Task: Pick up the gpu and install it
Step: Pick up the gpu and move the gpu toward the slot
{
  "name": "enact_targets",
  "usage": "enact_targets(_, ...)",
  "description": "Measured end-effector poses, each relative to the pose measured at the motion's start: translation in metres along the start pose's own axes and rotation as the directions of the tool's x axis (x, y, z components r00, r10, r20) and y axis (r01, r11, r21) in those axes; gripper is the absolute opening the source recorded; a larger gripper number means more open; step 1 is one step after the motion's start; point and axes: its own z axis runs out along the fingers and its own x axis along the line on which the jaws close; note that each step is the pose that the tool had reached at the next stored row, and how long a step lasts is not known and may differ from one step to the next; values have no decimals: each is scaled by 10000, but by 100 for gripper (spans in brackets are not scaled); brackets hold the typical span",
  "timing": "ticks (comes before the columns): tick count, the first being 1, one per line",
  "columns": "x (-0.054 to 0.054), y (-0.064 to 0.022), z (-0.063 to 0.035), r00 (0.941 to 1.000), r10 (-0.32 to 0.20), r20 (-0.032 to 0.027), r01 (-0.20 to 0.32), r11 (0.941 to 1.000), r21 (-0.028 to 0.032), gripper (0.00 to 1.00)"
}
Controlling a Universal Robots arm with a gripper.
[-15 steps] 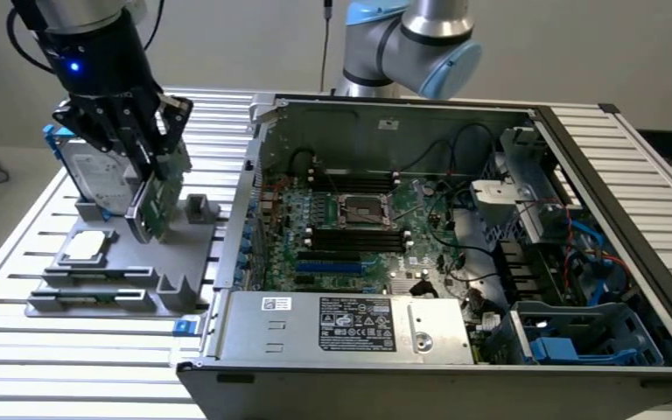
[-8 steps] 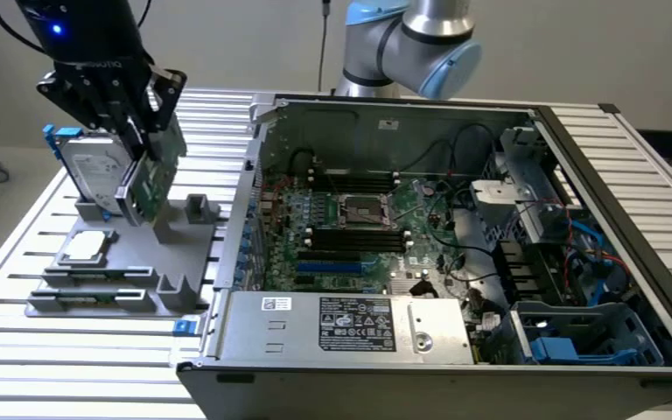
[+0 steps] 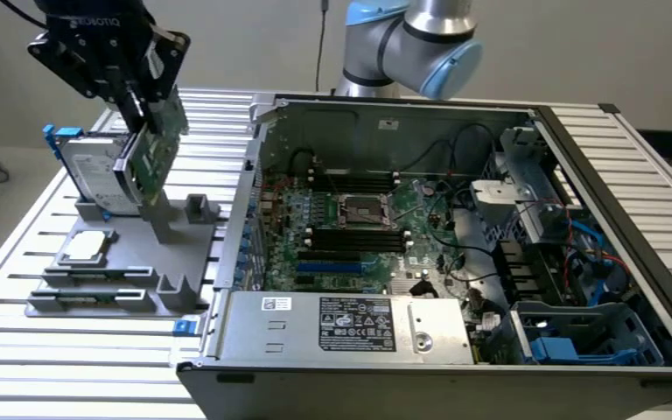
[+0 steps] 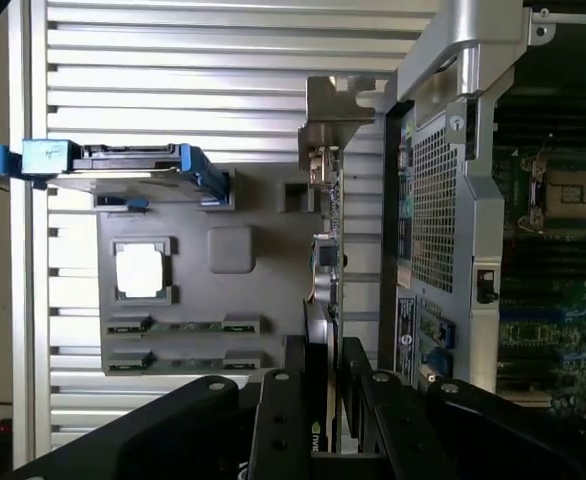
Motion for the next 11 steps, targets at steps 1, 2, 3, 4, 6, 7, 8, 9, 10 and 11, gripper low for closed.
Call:
enact_targets(1,-46,1,-26,10000,-3,-4,3,10000,-22,26)
enact_targets(2,-91,2,-43,10000,-3,-6,3,10000,-47,26)
enact_targets(3,-136,3,-55,10000,-3,-7,3,10000,-75,26)
enact_targets(4,-181,2,-64,10000,-2,-7,2,9999,-102,26)
enact_targets(6,-276,2,-79,10000,-1,-7,1,9999,-159,26)
enact_targets(7,-321,2,-85,10000,0,-7,0,9998,-183,26)
enact_targets(8,-366,2,-90,10000,0,-6,0,9998,-205,26)
enact_targets(9,-411,2,-97,10000,0,-7,-1,9998,-223,26)
enact_targets(10,-456,3,-102,10000,1,-6,-1,9997,-240,26)
enact_targets(11,-502,3,-109,10000,1,-6,-2,9997,-255,26)
